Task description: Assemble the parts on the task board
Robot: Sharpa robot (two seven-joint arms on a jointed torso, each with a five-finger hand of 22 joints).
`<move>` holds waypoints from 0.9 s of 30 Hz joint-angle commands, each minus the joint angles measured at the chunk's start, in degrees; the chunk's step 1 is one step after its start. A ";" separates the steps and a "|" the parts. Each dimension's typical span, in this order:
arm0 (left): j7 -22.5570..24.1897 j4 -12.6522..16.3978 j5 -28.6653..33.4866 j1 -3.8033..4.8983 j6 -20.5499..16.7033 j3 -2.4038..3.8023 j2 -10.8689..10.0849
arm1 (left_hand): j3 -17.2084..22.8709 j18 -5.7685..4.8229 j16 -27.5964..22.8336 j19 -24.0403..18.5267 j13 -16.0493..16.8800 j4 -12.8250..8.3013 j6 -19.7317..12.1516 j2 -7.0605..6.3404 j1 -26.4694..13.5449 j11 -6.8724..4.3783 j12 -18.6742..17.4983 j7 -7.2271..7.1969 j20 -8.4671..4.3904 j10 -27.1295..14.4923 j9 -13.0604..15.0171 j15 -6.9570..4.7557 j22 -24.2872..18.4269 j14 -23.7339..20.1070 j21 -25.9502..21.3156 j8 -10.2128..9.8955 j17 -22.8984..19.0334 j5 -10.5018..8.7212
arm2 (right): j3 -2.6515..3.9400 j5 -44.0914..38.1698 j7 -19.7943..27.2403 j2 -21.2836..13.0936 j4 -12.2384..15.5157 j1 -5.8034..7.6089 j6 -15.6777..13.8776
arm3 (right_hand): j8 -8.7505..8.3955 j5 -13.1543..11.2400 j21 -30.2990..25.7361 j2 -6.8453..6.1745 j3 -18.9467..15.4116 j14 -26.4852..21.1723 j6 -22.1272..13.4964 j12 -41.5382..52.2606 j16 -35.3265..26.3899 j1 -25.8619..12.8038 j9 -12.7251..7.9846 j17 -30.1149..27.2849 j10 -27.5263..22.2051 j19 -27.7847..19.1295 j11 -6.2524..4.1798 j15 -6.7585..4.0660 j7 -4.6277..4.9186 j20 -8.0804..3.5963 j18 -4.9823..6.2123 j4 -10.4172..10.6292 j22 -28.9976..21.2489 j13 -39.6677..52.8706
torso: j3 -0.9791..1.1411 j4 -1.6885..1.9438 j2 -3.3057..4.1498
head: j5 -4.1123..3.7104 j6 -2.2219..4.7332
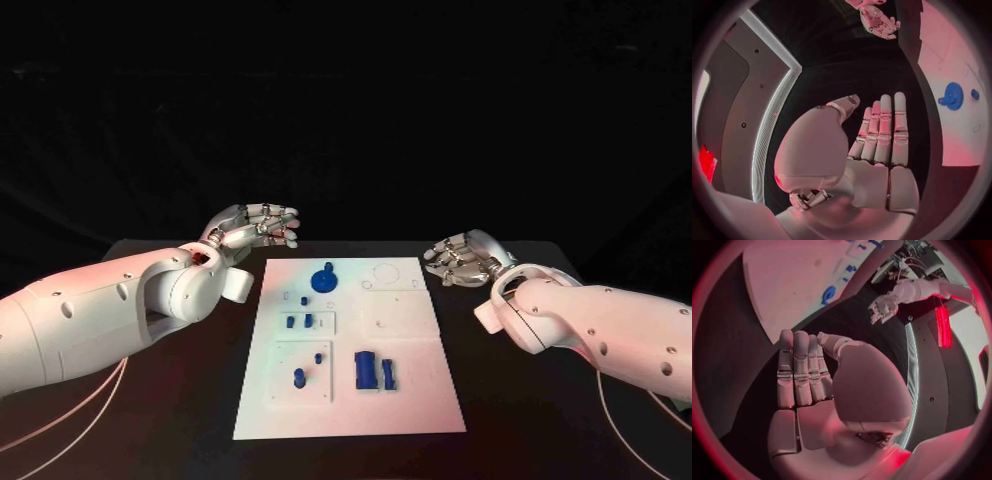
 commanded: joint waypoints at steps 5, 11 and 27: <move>6.77 -5.46 7.19 -0.91 -6.26 0.15 4.07 | -1.43 -0.44 -13.34 -7.94 -0.03 -0.13 0.31 0.28 0.26 0.82 -7.78 1.11 2.58 -2.34 -1.99 2.60 -11.17 -6.33 -7.24 -2.74 -4.93 0.70 | 0.46 24.30 16.80 5.71 -11.94 0.23 9.17 | -1.30 2.62 -5.36 1.72 2.95 -4.33 -0.86 -13.70 -20.43 -5.54 -2.91 -10.66 1.28 -9.13 3.08 3.68 2.19 2.82 -1.24 -5.52 -3.17 -27.63 | 0.42 0.64 -1.29 | 0.59 3.09; 4.00 -6.67 4.64 -1.24 -4.53 0.20 5.21 | -28.00 -9.72 -34.15 -53.85 -3.67 -6.71 -43.55 9.79 -26.10 -8.32 -18.45 -9.85 -10.79 -56.03 -17.43 -5.58 -51.88 -52.20 -10.77 -21.68 -18.32 -9.27 | 0.66 18.70 12.01 6.74 -13.35 0.15 5.15 | -9.65 -6.34 -13.77 12.38 -36.14 -65.21 -54.75 -21.09 -42.16 -33.75 -31.81 -38.34 -19.67 -60.31 -4.73 -0.90 -8.99 -6.02 -9.76 -3.27 -29.15 -46.08 | 0.38 0.66 -1.16 | 0.40 3.16; 6.71 6.57 3.13 -5.67 -24.36 2.79 4.58 | -28.00 -9.72 -34.15 -53.85 -3.67 -6.71 -43.55 9.79 -77.39 -8.32 -18.45 -9.85 -10.79 -56.03 -17.43 -5.58 -51.88 -52.20 -10.77 -21.68 -18.32 -9.27 | 6.94 33.15 21.46 1.70 5.63 -5.45 -8.18 | -9.65 -6.34 -13.77 12.38 -36.14 -65.21 -54.75 -21.09 -42.16 -82.64 -31.81 -38.34 -60.37 -60.31 -4.73 -0.90 -8.99 -6.02 -9.76 -3.27 -70.12 -46.08 | 1.60 3.70 -2.49 | -1.86 6.59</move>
